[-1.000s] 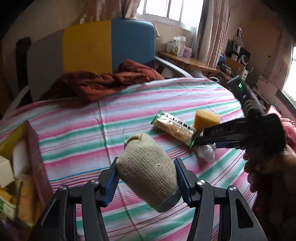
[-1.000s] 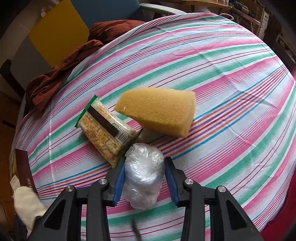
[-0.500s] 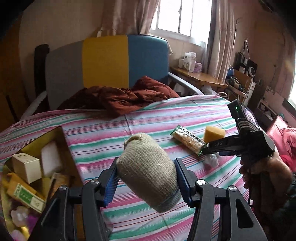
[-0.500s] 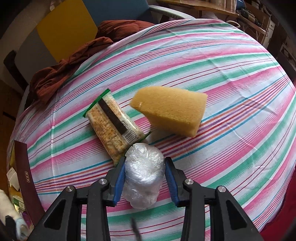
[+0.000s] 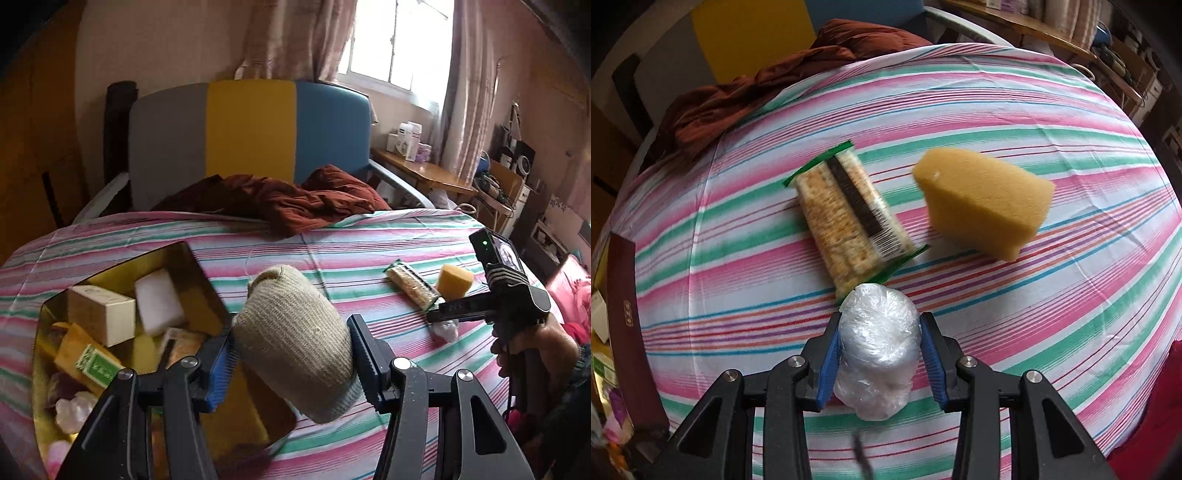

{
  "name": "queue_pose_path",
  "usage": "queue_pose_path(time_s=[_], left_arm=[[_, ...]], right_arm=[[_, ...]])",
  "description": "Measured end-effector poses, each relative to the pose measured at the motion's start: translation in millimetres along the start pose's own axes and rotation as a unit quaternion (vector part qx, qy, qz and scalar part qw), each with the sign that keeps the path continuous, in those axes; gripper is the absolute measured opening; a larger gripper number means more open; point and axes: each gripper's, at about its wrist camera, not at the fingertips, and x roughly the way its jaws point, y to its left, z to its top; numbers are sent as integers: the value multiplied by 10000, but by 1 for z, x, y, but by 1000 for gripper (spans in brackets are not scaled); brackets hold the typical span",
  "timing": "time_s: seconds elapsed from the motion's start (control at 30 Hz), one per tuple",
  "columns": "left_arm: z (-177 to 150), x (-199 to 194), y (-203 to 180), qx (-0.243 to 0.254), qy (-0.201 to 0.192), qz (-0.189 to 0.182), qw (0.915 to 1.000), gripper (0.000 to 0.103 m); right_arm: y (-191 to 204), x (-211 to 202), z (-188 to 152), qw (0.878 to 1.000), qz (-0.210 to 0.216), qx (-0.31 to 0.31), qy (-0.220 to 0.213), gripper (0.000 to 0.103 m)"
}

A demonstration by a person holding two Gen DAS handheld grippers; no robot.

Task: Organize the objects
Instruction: 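Carry the knit roll and plastic bundle with both tools over the gold tray, then open both tools over the gold tray to drop the roll and bundle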

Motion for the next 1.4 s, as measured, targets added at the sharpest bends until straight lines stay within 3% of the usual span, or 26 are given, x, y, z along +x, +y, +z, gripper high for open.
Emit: queue_pose_path(time_s=[0.27,0.53,0.77,0.93,1.17,1.4], left_arm=[[-13,-4,32,-283,127,173,9994,58],[-27,-13,67,-599,201,385,9973,58],[-43,-29,109,-1022,236,678,9922,58],[-54,-56,144,-1335,93,894,9870,58],[-66,-70,174,-1759,38,1067,9786,59],[-63,-59,163,-1683,55,757,9828,58]], right_arm=[[21,-5,-19,9993,181,-322,102,40],[66,-28,-47,9901,1179,-755,-34,40],[141,-61,-76,9694,1945,-1465,-327,40],[191,-87,-92,9475,2376,-2048,-621,40],[237,-96,-107,9304,2577,-2484,-789,40],[252,-86,-111,9308,2424,-2624,-778,41]])
